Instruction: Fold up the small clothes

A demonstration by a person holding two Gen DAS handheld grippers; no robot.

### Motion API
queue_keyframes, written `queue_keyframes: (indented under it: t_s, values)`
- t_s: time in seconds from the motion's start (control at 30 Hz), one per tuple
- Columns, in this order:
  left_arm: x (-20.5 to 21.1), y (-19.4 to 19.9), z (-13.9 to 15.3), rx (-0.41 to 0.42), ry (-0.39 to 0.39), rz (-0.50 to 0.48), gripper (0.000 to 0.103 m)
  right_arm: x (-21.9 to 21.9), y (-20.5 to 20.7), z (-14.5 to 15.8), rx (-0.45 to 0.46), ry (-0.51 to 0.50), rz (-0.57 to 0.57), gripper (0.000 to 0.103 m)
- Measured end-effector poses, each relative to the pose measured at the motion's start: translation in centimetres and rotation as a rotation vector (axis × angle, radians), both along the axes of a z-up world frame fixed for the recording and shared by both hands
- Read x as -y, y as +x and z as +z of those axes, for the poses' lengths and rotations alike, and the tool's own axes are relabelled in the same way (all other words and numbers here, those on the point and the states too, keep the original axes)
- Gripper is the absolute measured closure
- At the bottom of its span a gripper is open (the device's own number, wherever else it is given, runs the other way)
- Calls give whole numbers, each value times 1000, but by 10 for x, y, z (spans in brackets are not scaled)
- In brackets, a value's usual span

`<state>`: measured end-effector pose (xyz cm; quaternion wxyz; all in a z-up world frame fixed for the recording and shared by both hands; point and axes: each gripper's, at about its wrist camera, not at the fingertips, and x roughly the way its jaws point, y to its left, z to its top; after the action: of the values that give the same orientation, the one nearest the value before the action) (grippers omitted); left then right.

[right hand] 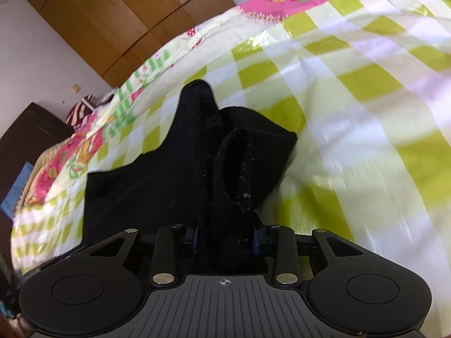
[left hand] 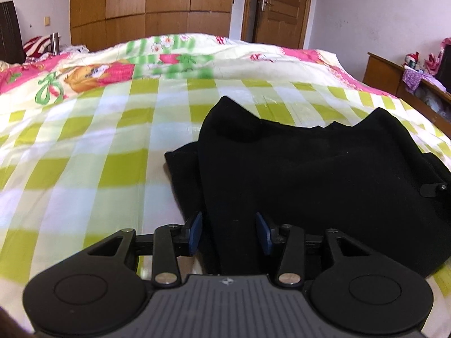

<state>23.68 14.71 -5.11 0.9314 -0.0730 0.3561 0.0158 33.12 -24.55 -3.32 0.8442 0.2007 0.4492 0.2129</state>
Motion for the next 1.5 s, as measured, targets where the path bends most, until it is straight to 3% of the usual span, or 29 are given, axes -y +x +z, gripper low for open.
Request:
queue_keyframes:
  t_s: [0.13,0.23,0.43,0.53,0.63,0.7,0.8,0.93,1.1,1.27,1.4,1.5]
  values:
    - [6,-35,3,-51,-41,-32,46,22,-40,5,-72,38,-3,72]
    - [16,-57,9,-68,-23,-51,47,34,-63,6,-106,21,13,68]
    - [34,-67,45,57,56,-26,48,34,-75,12,-48,-35,-15,53]
    - [49,-58,52,110,112,-45,48,39,-78,11,-36,-3,-64,52]
    - [57,-49,48,111,73,-70,48,49,-83,9,-31,5,-104,49]
    - [66,-43,39,94,104,-85,48,51,-82,5,-22,3,-133,46]
    - [71,-33,13,-18,123,-75,48,49,-77,-2,-11,10,-140,46]
    - [76,-42,25,43,124,-93,48,48,-78,1,7,19,-122,46]
    - [93,-40,35,96,93,-145,48,61,-76,-6,-41,99,-136,44]
    - [116,-32,22,71,73,-218,48,70,-80,-4,-47,108,-119,43]
    - [124,-29,13,42,60,-229,48,75,-70,-15,-88,174,-96,39]
    - [126,-27,14,38,47,-233,49,71,-62,-20,-69,195,-75,39]
